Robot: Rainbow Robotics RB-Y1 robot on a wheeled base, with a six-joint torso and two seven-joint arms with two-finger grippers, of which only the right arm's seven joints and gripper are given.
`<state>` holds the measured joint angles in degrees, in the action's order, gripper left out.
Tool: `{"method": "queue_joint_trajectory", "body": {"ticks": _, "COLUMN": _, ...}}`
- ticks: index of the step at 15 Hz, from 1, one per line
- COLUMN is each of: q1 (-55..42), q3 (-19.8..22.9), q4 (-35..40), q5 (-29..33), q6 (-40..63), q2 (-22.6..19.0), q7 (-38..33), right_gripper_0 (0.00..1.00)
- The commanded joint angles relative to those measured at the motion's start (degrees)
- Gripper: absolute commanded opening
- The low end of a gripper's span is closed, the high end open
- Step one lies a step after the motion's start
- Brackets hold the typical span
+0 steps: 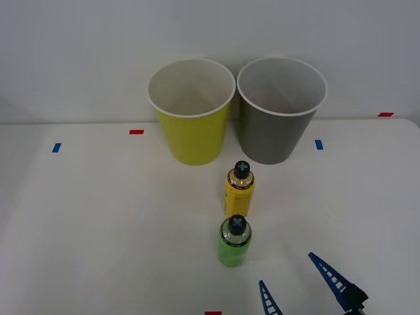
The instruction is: Put cans in the gray bin, plastic bottles in the light green bin
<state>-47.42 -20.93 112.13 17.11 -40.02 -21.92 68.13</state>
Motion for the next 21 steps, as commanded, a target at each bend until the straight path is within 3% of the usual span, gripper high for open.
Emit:
{"method": "queue_joint_trajectory", "body": {"ticks": 1, "q1": 1.98, "q3": -1.13, "q4": -0.6, "q5": -2.09, "q6": 0.12, "q2": -2.43, "q7": -0.45, "right_gripper_0": 1.0}}
{"method": "queue_joint_trajectory", "body": {"ticks": 9, "q1": 14.9, "q3": -9.4, "q4": -7.19, "q5": -4.46, "q6": 0.39, "q2": -5.15, "q7": -0.81, "right_gripper_0": 1.0}}
{"method": "queue_joint_trajectory", "body": {"ticks": 14, "q1": 22.46, "q3": -11.07, "q4": -7.28, "q5": -6.74, "q6": 9.35, "q2": -5.86, "q7": -0.63, "right_gripper_0": 1.0}}
{"method": "queue_joint_trajectory", "body": {"ticks": 21, "q1": 27.73, "q3": -13.53, "q4": -7.19, "q5": -8.24, "q6": 14.27, "q2": -5.68, "q7": -0.37, "right_gripper_0": 1.0}}
